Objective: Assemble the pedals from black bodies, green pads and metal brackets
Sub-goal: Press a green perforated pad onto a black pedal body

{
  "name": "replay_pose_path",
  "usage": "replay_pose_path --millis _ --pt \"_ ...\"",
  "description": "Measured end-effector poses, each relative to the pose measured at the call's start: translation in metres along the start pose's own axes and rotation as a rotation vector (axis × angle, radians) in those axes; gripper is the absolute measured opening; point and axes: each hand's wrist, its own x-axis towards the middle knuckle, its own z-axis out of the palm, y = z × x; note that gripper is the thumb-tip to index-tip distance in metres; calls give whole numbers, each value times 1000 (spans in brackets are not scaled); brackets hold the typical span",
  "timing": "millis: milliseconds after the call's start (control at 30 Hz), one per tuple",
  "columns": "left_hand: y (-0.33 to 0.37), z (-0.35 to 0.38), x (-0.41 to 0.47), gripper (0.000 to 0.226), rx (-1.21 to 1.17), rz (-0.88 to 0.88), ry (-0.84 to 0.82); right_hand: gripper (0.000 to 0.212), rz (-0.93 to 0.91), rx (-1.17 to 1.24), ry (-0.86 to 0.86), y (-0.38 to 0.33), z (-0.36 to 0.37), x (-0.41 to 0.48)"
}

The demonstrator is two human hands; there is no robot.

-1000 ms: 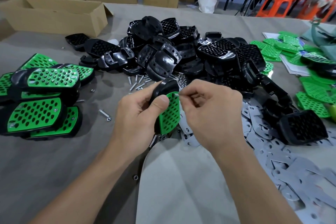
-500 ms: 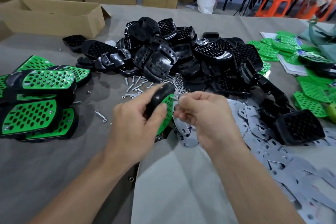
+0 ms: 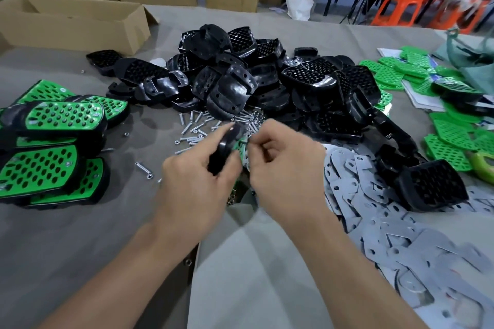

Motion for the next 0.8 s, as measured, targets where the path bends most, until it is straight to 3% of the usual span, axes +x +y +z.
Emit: replay_pose_path --millis 67,100,167,233,300,333,433,500,633,733,800 --pt "-1 0 2 28 -92 -67 20 18 -138 -113 33 -1 6 1" --pt "-2 -1 4 23 -112 -80 27 18 -61 -40 22 -2 9 1" --pt "-3 -2 4 20 -121 -91 28 19 348 388 -33 -7 11 5" --pt "-2 -2 1 31 -80 -73 15 20 787 920 -105 -11 8 8" --pt "0 -2 0 46 -84 -51 -19 20 912 1073 -104 -7 5 7" --pt "-1 -2 1 47 -97 -42 -31 19 830 976 -97 -5 4 5" --pt "-6 -3 5 24 -181 -81 -26 16 284 322 -73 -1 2 -1" --pt "-7 -2 8 12 -265 -180 -23 11 116 150 -149 0 0 4" --pt "-3 3 12 15 -443 -331 -96 15 285 508 -353 9 -19 16" --pt "1 2 15 20 -603 -365 -178 13 341 632 -307 15 -28 16" --pt "1 0 16 26 -698 -380 -221 27 381 635 -269 19 -28 16"
